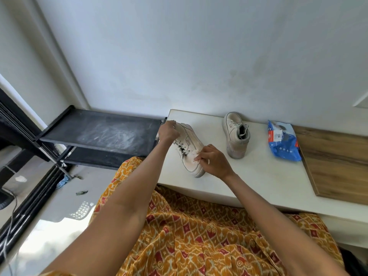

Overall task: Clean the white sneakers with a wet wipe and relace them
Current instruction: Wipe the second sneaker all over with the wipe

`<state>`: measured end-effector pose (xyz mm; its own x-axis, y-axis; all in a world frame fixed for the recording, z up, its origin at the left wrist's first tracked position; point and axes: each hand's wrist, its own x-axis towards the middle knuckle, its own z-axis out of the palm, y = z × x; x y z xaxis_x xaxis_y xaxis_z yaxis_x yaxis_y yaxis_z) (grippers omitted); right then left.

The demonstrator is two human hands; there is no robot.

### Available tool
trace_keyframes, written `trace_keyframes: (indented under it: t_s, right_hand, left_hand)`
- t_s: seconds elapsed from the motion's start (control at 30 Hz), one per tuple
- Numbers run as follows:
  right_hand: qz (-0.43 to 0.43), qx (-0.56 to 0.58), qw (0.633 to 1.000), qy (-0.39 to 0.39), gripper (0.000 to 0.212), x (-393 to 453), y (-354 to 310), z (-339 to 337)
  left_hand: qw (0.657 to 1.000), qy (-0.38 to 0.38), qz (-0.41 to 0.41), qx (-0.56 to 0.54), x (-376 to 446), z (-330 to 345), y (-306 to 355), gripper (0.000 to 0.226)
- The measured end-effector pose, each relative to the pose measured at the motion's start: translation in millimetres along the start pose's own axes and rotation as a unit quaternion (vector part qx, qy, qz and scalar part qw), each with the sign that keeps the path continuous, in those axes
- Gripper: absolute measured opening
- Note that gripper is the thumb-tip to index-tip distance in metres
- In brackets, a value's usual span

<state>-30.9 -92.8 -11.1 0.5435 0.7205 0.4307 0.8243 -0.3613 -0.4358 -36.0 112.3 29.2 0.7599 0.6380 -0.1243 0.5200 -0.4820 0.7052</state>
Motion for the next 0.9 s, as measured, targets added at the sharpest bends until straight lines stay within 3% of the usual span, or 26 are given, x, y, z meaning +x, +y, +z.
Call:
trace_keyframes:
  t_s: [0.2,0.33,0.43,0.5,0.6,0.7,0.9]
  right_hand:
    - [0.034,0.021,0.998,-0.038,0.014,-12,4,-18]
    - [0.135,0.052,0.989,0.04,0.011,24,9,-16]
    - [0.172,0.032,0.983,-0.051,0.028,50,8,0]
    - [0.166,-0.021,0.981,-0.1,0.036,55,8,13]
    - [0.171,-0.036,0.979,-0.104,0.037,50,16,12]
    - [0.223,-0.023,0.964,-0.141,0.039,41,33,2]
    - [0.27,0.013,0.952,-0.145,0.042,24,33,7]
  left_hand:
    - [0.998,-0.004,0.017,0.056,-2,6,19,0.02]
    - [0.997,-0.007,0.017,0.074,-2,4,15,0.026]
    - [0.995,0.001,0.044,0.091,-7,5,13,0.036]
    - [0.987,0.03,0.097,0.124,-9,9,7,0.029]
    - [0.946,0.066,0.225,0.222,-11,12,-7,0.018]
    - [0.892,0.02,0.346,0.291,-13,18,-8,0.023]
    - [0.843,0.01,0.403,0.356,-11,32,10,0.027]
